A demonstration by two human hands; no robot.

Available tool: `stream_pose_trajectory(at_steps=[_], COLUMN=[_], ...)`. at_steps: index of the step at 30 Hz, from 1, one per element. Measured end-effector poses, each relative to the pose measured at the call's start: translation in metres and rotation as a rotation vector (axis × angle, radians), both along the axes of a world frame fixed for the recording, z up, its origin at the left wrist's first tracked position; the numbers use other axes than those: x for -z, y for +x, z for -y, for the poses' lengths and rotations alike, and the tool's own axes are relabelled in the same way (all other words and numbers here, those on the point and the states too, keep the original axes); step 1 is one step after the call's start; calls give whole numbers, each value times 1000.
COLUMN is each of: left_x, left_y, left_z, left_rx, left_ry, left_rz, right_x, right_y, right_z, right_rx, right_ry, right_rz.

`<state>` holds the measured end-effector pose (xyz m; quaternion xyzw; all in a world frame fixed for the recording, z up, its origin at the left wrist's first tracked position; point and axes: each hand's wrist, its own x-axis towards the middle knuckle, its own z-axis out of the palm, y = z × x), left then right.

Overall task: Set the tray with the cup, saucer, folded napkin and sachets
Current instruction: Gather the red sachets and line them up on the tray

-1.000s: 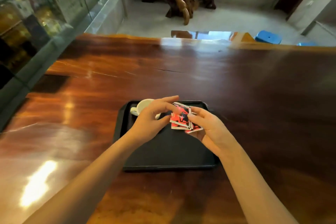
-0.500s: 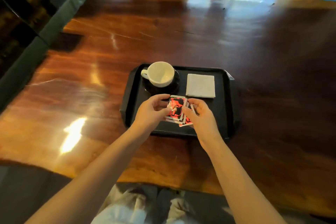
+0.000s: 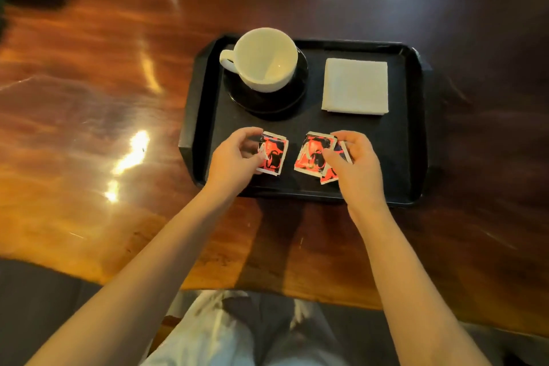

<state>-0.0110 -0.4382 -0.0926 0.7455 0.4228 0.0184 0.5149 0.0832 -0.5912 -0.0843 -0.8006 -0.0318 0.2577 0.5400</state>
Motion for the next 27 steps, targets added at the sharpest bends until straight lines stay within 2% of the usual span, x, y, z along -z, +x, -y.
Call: stream_pose_trajectory(at_steps=[4,8,11,16,20,27], left_x=[17,25,27,35,37,42], left_y=[5,-5,-14,-13,-8,-9], left_z=[0,-1,-3,-9,-12,-15], left_rx=[113,281,326,499,516,515], left_ry=[190,485,606,652,602,597], left_rz=[-85,-152,-197,-150,-134,-97], right_x=[13,20,23,28,31,37], right_y=[3,2,1,3,5,1], right_z=[-9,-16,-16,-20,-29,-32], right_rx=[-99,-156,-167,-214,-288,-306], right_ry=[-34,-47,-64,-64,-70,-298], right_rz=[15,25,35,23,8,105])
